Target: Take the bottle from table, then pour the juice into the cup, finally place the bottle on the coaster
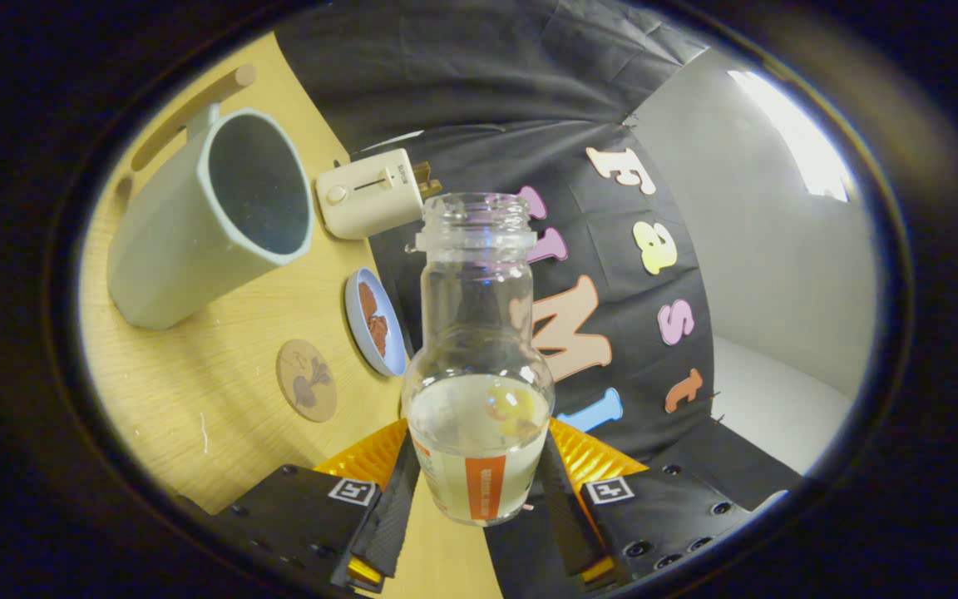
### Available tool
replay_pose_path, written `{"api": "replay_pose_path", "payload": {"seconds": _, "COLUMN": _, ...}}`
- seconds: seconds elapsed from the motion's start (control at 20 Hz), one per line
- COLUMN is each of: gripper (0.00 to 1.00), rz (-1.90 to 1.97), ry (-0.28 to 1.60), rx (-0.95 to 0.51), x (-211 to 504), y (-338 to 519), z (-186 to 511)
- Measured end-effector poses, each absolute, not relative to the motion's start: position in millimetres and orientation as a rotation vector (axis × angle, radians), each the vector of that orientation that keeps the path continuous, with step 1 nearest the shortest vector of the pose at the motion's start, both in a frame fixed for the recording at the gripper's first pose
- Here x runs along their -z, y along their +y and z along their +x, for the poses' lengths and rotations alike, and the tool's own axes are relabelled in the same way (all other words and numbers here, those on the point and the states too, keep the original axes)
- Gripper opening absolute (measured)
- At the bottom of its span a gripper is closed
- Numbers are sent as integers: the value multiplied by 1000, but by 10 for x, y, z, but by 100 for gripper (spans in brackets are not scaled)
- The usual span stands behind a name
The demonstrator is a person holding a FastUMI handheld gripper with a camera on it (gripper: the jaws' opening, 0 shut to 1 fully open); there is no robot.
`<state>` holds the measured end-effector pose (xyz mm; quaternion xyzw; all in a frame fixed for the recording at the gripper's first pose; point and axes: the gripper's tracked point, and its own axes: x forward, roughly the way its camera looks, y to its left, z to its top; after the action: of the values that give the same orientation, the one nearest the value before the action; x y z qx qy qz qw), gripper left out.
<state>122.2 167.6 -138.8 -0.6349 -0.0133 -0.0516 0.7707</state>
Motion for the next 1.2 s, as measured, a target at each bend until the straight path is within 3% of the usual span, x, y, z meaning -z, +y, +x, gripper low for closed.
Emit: {"api": "replay_pose_path", "payload": {"seconds": 1.2, "gripper": 76, "rz": -1665, "ry": -197, "rx": 140, "x": 1358, "y": 1888, "z": 1174}}
